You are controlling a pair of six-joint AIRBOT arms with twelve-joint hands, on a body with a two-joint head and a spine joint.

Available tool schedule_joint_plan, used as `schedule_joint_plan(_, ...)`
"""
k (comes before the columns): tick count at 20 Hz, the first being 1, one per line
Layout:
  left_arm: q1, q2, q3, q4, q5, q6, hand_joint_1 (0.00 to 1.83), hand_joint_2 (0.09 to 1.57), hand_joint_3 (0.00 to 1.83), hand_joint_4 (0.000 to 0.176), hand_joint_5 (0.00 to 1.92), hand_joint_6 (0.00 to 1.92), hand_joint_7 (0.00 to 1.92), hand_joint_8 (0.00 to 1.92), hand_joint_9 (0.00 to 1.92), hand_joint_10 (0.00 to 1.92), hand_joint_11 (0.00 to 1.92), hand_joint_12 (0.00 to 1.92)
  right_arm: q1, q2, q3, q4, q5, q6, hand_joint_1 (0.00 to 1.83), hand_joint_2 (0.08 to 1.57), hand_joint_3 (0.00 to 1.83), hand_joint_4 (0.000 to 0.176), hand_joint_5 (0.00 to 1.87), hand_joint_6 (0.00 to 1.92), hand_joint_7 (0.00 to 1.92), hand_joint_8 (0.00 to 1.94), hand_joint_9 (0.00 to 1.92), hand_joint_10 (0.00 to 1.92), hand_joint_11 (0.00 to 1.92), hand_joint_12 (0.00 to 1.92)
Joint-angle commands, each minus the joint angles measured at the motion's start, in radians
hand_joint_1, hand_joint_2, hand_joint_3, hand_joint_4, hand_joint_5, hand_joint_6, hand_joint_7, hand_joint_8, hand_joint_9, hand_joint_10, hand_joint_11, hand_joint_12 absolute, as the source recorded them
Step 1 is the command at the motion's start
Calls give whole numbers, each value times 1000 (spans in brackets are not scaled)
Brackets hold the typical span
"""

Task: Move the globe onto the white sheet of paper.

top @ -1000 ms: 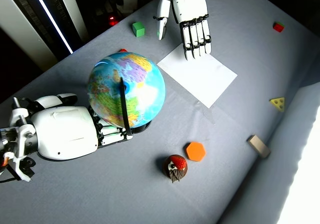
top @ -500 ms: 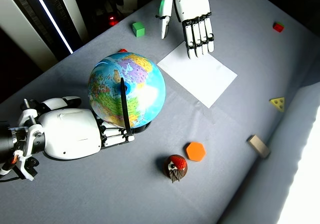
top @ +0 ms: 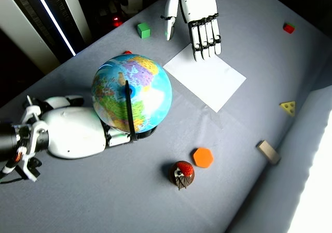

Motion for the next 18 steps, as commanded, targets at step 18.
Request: schedule_joint_plan(18, 16, 10, 6, 32, -94, -37, 0, 1205, 0, 0, 109, 0, 78, 0, 78, 2, 2, 52, 50, -216, 44, -81, -150, 56, 0, 1132, 1, 0, 198, 0, 214, 0, 180, 0, 0, 339)
